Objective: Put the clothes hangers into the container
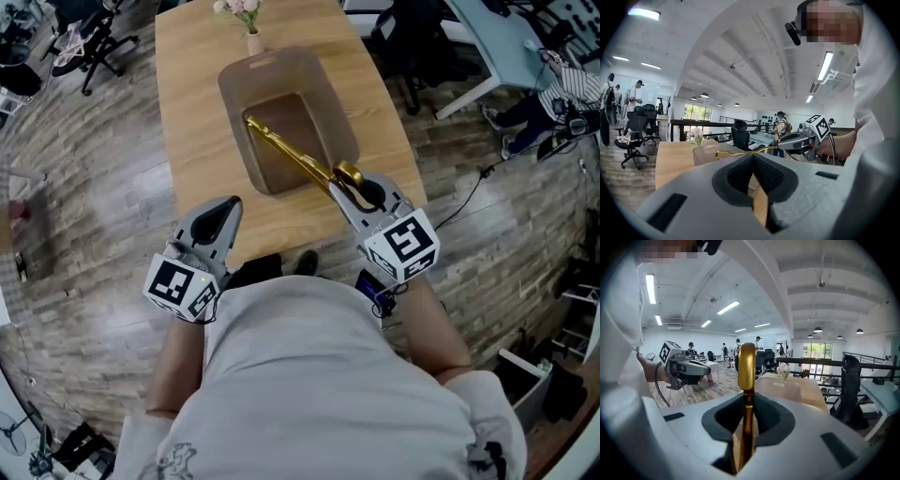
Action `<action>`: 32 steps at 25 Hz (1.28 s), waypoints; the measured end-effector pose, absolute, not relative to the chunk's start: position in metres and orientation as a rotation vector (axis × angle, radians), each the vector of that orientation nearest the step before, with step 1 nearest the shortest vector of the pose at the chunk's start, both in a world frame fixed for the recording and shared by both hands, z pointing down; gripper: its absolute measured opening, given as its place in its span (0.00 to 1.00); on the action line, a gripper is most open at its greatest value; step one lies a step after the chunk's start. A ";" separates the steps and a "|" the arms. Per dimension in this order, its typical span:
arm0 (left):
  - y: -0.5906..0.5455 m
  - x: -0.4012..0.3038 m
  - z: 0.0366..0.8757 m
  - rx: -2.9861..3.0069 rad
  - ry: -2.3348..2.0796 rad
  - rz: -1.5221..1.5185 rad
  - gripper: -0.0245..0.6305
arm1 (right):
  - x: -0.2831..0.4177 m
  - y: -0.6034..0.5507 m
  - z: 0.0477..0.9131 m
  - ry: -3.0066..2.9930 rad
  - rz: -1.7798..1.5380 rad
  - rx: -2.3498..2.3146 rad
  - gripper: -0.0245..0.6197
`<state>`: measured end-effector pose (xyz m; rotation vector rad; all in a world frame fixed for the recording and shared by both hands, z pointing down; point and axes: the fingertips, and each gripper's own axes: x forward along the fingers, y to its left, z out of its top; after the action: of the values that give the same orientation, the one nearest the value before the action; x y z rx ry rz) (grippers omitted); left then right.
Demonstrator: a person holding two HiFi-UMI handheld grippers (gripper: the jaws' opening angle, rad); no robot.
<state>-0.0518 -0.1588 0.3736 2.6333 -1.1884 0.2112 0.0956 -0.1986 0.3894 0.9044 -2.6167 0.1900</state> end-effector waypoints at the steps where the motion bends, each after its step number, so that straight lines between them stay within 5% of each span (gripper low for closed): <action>1: -0.165 -0.055 0.374 2.633 -1.181 0.210 0.05 | 0.091 -0.206 0.390 -2.604 0.192 0.904 0.14; 32: -0.267 -0.128 0.422 2.545 -1.042 0.222 0.05 | 0.001 -0.379 0.496 -2.249 0.442 0.747 0.14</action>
<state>-0.1277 -0.2666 0.4222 2.5447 -1.0419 0.2215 0.0013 -0.3788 0.4963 0.7473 -2.2485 0.4419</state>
